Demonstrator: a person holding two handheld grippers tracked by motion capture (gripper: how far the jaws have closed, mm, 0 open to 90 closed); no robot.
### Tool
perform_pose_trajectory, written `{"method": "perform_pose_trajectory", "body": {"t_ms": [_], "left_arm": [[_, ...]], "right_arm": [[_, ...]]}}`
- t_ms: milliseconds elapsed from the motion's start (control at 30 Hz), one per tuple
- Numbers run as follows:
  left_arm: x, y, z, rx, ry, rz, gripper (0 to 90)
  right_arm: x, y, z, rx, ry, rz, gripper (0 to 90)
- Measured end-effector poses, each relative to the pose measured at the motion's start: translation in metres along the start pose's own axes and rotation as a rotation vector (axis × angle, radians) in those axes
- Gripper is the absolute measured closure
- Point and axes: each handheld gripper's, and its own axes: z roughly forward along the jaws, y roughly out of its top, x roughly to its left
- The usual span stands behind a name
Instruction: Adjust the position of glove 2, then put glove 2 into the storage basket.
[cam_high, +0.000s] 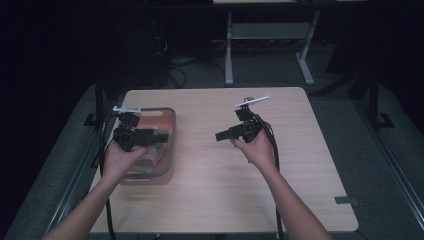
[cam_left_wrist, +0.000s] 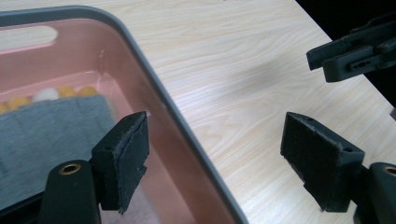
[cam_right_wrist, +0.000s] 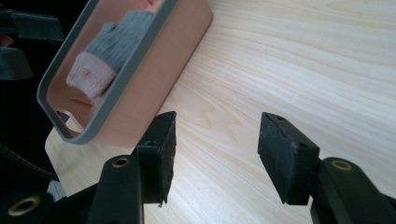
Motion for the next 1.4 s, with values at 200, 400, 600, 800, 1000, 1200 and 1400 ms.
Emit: {"method": "perform_pose_trajectory", "body": {"t_ms": [200, 400, 600, 800, 1000, 1200, 1400], "left_arm": [[-0.009, 0.002, 0.003, 0.003, -0.013, 0.026, 23.3], [-0.015, 0.002, 0.006, 0.005, -0.023, 0.036, 23.2], [-0.018, 0.002, 0.013, 0.014, -0.034, 0.037, 23.0], [-0.025, 0.003, 0.019, 0.021, -0.044, 0.048, 22.8], [-0.032, 0.003, 0.025, 0.030, -0.055, 0.061, 22.7], [-0.040, 0.002, 0.034, 0.047, -0.071, 0.075, 22.5], [-0.048, 0.002, 0.041, 0.056, -0.083, 0.083, 22.3]], "right_arm": [[-0.006, -0.006, -0.007, -0.008, -0.008, 0.024, 46.1], [-0.013, -0.013, -0.012, -0.015, -0.017, 0.034, 45.9], [-0.021, -0.017, -0.018, -0.021, -0.020, 0.048, 45.4], [-0.031, -0.025, -0.020, -0.022, -0.027, 0.068, 45.2], [-0.037, -0.032, -0.024, -0.021, -0.028, 0.083, 45.4], [-0.043, -0.038, -0.028, -0.025, -0.037, 0.094, 45.3], [-0.051, -0.045, -0.033, -0.033, -0.047, 0.111, 45.1]]}}
